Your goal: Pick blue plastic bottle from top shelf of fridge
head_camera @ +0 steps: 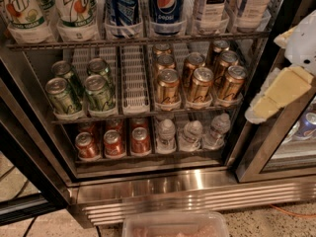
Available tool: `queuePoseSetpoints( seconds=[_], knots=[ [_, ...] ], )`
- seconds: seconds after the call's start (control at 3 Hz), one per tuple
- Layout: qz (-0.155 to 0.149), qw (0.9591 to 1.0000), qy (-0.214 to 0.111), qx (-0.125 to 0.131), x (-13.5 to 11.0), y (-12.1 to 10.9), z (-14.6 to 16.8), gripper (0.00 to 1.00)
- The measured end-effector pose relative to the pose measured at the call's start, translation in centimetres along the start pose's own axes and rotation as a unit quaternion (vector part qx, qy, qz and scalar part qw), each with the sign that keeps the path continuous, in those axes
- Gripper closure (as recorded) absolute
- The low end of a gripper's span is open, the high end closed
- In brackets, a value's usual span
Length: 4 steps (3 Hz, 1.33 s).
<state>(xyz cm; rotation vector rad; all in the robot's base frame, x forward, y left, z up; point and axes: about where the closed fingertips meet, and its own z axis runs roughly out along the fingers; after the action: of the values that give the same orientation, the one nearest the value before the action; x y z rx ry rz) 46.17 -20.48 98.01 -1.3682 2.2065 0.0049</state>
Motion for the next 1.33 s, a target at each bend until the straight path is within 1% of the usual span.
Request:
queuePoseSetpoints(
  seconds=[0.33, 0.67, 1.0, 1.33],
  knots=[
    [0.052, 0.9964, -0.066, 0.016, -2.1, -1.0, -0.2, 0.0],
    [0.052, 0.9964, -0.066, 0.016, -2.1, -1.0, -0.2, 0.0],
    [0.069, 0.9937, -0.085, 0.022, -2.7, -0.9, -0.6, 0.0],
    [0.102, 0.9834, -0.144, 0.042, -4.5, -0.8, -1.4, 0.0]
  ],
)
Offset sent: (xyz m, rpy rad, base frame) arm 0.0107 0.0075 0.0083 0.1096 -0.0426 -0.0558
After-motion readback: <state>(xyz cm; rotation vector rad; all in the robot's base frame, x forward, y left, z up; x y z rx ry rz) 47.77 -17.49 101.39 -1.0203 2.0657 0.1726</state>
